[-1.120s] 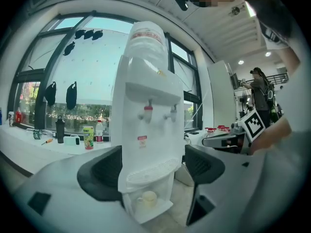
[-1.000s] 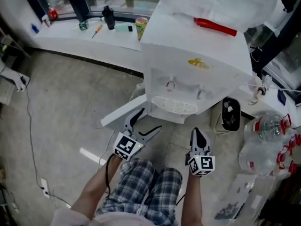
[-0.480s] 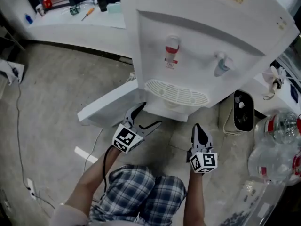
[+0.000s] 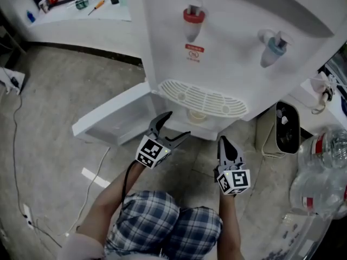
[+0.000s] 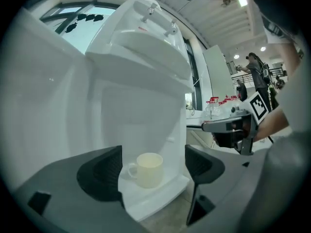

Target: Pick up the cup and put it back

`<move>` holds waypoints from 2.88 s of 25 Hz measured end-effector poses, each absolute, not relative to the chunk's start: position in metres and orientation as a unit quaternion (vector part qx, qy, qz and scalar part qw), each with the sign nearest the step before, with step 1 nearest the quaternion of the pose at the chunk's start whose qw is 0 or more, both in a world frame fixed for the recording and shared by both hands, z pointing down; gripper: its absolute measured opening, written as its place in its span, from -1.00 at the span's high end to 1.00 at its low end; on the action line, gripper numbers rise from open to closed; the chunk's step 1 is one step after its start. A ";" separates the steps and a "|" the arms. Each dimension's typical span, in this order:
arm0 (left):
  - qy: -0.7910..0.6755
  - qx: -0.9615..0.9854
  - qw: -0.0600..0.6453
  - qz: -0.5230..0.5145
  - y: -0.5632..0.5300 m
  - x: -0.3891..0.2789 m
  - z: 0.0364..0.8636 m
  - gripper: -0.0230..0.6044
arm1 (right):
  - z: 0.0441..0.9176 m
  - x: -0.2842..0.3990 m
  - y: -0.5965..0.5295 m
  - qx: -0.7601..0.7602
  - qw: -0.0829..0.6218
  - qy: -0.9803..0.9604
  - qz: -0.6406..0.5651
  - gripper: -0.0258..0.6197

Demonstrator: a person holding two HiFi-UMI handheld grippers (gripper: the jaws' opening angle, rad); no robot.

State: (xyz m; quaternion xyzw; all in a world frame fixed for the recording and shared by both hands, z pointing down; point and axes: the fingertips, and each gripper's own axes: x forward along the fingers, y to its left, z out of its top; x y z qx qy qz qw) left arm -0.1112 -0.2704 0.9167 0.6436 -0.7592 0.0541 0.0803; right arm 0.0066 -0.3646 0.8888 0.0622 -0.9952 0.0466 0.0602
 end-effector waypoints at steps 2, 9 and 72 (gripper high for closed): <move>-0.757 0.644 0.085 0.067 -0.276 -0.112 0.932 -0.32 | 0.894 0.002 -0.363 0.053 0.058 -0.996 0.051 0.87; -0.764 0.634 0.094 0.068 -0.300 -0.122 0.962 -0.32 | 0.911 -0.008 -0.354 0.025 0.068 -0.996 0.054 0.87; -0.743 0.661 0.087 0.065 -0.326 -0.107 0.950 -0.32 | 0.928 0.015 -0.360 0.055 0.072 -0.993 0.081 0.87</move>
